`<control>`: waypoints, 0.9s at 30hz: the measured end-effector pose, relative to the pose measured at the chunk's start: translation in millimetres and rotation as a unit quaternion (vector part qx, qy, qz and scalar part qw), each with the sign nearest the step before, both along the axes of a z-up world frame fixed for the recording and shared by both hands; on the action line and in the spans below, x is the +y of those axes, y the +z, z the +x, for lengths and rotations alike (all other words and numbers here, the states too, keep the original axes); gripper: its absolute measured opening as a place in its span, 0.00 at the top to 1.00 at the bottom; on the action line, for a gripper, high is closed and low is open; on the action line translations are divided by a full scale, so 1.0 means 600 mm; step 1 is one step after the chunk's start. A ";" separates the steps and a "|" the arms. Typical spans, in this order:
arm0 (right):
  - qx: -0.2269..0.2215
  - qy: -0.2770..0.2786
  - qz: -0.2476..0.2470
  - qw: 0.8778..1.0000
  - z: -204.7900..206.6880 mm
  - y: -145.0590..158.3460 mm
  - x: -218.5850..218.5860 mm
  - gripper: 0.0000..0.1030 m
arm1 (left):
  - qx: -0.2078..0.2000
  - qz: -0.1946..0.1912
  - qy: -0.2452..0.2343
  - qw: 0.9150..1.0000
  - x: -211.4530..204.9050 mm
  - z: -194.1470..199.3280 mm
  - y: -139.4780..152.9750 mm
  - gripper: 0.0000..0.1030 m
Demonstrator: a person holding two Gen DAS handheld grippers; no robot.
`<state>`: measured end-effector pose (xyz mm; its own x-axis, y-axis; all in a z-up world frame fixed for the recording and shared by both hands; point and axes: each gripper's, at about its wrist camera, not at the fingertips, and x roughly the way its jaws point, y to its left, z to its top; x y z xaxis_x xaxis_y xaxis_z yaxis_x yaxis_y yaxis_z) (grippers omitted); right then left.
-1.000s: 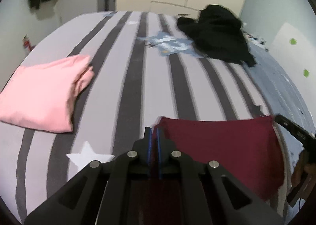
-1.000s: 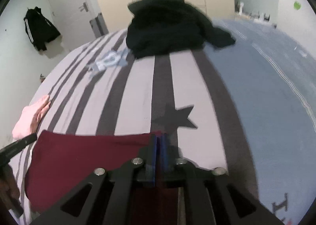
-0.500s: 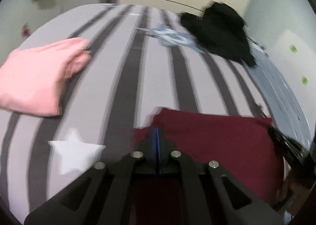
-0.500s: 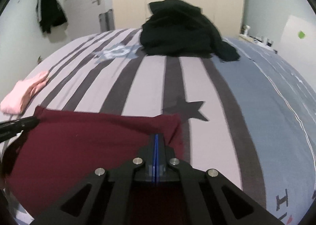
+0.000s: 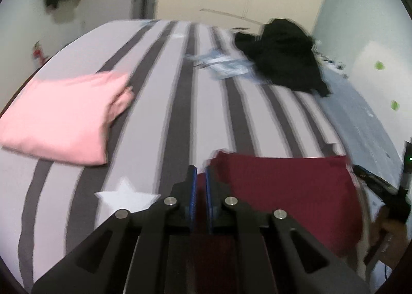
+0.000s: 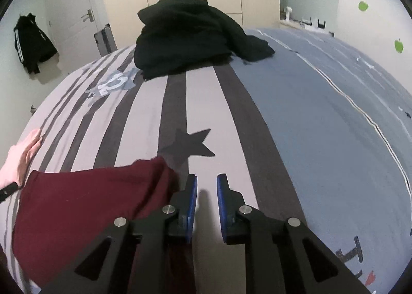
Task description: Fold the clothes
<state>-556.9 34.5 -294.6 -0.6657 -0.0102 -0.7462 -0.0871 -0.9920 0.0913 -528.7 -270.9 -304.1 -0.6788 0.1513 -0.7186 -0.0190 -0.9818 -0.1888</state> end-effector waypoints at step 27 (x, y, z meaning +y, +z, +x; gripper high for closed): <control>0.020 0.077 -0.043 0.996 0.083 0.031 -0.097 0.67 | -0.021 -0.008 -0.026 0.999 0.111 0.084 -0.026 0.97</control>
